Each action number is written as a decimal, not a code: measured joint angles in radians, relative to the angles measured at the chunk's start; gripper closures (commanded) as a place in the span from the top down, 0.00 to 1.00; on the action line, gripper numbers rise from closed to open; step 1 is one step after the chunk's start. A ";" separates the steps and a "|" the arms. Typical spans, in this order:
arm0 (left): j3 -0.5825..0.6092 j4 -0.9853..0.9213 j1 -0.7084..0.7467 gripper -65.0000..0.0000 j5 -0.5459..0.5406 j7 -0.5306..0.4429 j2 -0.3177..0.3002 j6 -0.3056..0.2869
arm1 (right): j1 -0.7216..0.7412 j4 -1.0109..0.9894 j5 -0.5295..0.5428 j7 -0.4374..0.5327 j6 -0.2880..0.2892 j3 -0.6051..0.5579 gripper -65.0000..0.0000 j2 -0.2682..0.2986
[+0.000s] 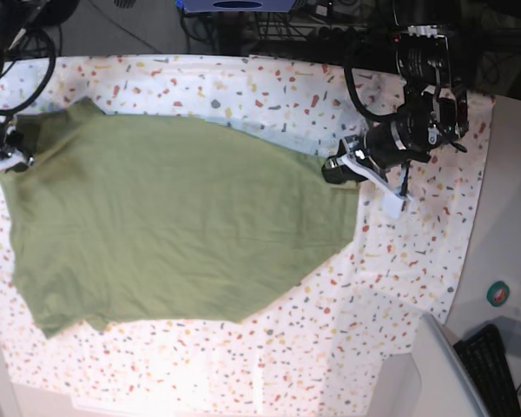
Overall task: Layout the t-shirt on the table in an organized manner, then fold the t-shirt properly
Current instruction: 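Pull the shirt edge taut with both grippers to straighten it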
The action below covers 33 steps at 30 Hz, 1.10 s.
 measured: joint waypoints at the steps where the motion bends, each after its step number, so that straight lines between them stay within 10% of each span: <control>1: -0.001 -0.016 -0.014 0.00 0.003 -0.002 0.000 0.000 | 0.015 0.000 0.003 0.004 -0.032 -0.014 0.00 0.000; 15: -0.052 -0.199 -0.171 0.00 0.001 -0.003 0.019 0.000 | 0.218 -0.179 -0.192 0.033 -0.079 -0.032 0.00 0.008; 33: -0.122 -0.280 -0.209 0.00 0.008 -0.075 0.034 0.000 | 0.332 -0.373 -0.195 0.194 -0.079 -0.042 0.00 0.029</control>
